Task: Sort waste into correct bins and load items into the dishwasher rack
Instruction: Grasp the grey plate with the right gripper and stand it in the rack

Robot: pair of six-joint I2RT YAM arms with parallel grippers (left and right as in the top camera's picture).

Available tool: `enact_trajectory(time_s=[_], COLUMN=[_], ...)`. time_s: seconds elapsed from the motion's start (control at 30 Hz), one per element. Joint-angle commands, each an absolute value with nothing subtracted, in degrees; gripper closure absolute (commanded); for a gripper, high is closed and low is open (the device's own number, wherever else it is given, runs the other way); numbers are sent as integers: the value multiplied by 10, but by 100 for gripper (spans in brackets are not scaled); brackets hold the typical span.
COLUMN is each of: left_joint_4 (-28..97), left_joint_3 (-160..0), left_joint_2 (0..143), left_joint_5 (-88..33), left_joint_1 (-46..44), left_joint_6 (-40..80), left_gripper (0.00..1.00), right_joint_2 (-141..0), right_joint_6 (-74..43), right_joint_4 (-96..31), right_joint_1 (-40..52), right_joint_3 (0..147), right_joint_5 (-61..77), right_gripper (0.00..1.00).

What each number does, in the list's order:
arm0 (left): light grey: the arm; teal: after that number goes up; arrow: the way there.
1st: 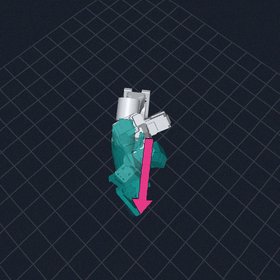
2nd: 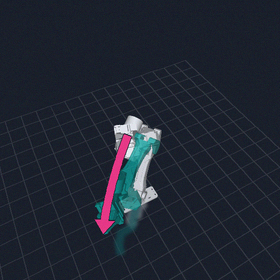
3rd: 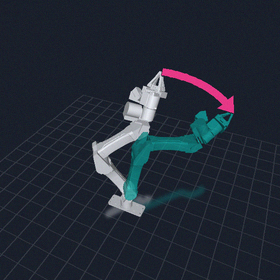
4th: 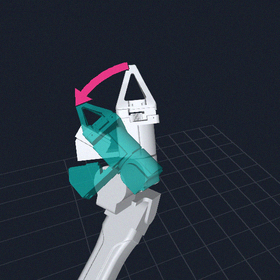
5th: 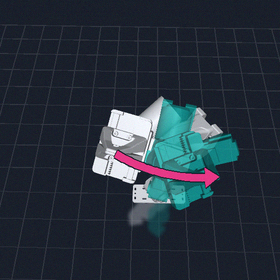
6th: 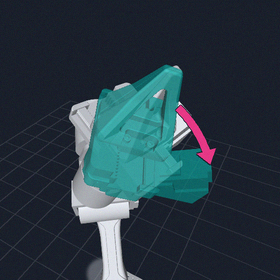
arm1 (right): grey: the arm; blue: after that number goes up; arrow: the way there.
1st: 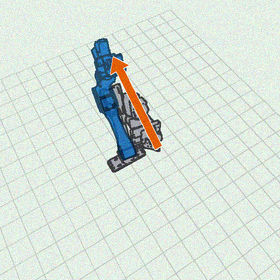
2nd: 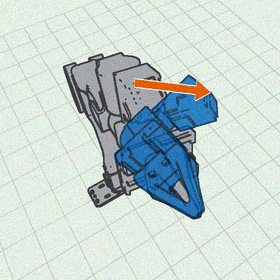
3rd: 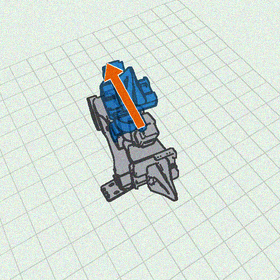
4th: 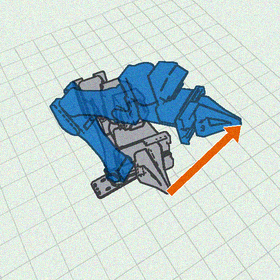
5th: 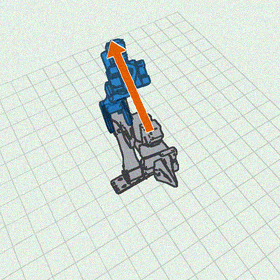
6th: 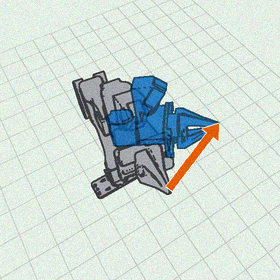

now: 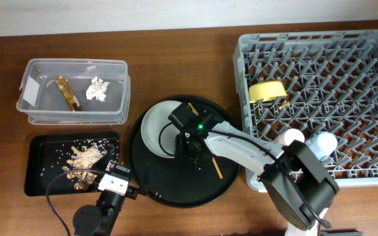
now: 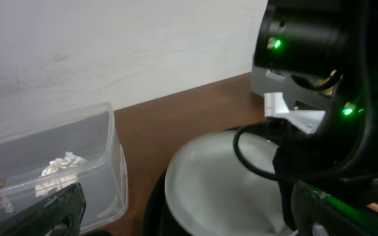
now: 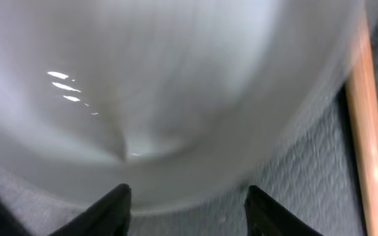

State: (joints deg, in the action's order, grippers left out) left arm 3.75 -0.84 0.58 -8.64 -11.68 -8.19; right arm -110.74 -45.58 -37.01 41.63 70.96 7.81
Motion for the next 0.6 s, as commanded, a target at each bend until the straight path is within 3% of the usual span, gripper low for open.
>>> enact_trajectory(time_s=[0.0,0.07,0.1,0.3,0.43,0.57], left_joint_4=[37,37,37,37,37,37], left_joint_3=[-5,-5,-5,-5,-5,-5], left_joint_2=[4,4,4,4,4,4], left_joint_5=[-92,-92,-92,-92,-92,-92], left_joint_1=[-113,-113,-113,-113,-113,-113], left_joint_6=[-91,-91,-91,-91,-91,-91], left_gripper=[1,1,1,1,1,1], right_joint_2=[-1120,-1107,-1092,-966,-827,-715], right_joint_6=[-479,-479,-479,-417,-392,-352], right_joint_4=[-372,-380,-384,-406,-485,-534], right_joint_1=[415,412,409,405,383,297], right_joint_3=[705,706,706,706,706,706], right_joint_5=[69,64,59,-57,-278,-530], right_gripper=[77,94,96,96,96,96])
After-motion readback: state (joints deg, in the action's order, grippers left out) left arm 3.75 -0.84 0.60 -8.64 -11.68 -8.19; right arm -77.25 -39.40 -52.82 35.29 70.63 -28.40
